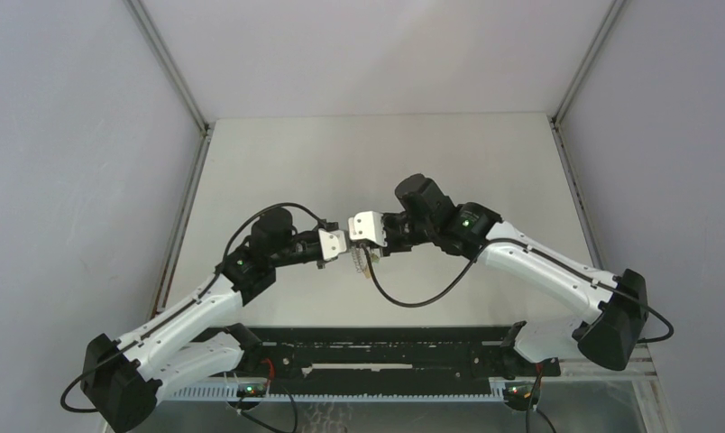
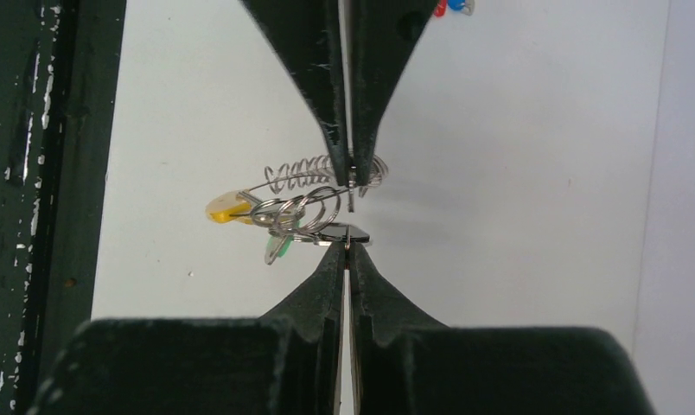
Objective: Put the keys on the keyring
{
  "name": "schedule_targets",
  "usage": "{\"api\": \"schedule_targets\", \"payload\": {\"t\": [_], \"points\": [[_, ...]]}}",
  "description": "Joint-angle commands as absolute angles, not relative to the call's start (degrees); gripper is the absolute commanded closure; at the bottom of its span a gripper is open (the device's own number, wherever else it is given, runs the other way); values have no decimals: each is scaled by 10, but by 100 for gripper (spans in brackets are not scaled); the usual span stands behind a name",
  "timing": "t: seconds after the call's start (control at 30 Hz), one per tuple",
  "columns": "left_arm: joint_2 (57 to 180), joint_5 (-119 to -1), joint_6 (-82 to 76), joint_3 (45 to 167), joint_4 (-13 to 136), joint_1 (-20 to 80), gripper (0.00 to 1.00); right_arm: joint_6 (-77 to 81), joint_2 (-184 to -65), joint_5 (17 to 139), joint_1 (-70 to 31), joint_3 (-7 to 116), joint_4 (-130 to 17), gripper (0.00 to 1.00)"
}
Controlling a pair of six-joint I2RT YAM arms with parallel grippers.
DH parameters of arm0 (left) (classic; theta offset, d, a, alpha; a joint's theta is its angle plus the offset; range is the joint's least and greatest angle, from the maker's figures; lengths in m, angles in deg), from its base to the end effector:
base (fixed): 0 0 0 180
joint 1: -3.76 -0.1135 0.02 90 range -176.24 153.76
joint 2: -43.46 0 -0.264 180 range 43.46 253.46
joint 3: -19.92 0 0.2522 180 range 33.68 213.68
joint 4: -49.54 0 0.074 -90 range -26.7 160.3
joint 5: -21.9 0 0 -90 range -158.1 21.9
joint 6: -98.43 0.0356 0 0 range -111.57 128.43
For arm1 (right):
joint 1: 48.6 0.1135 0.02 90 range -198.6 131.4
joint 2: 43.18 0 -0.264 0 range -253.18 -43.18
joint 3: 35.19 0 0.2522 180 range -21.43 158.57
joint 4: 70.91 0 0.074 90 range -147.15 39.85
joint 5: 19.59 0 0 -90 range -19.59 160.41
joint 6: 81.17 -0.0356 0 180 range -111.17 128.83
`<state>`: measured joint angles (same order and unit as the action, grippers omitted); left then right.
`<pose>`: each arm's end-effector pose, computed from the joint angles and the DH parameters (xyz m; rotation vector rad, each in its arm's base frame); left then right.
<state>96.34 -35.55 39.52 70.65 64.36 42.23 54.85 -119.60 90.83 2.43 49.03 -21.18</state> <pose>0.1542 -0.1470 0.2842 1.3627 1.2718 -0.6176 0.1713 0.2315 0.3326 -1.8302 1.3733 0.4549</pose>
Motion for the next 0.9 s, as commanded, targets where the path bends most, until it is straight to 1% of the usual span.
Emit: {"api": "schedule_targets", "payload": {"t": [0.0, 0.53, 0.87], "points": [[959, -355, 401, 738, 628, 422, 100, 539, -1160, 915, 37, 471, -255, 100], [958, -340, 395, 738, 623, 422, 100, 543, -1176, 855, 53, 471, -260, 100], [947, -329, 385, 727, 598, 422, 100, 547, -1181, 868, 53, 471, -256, 100]]}}
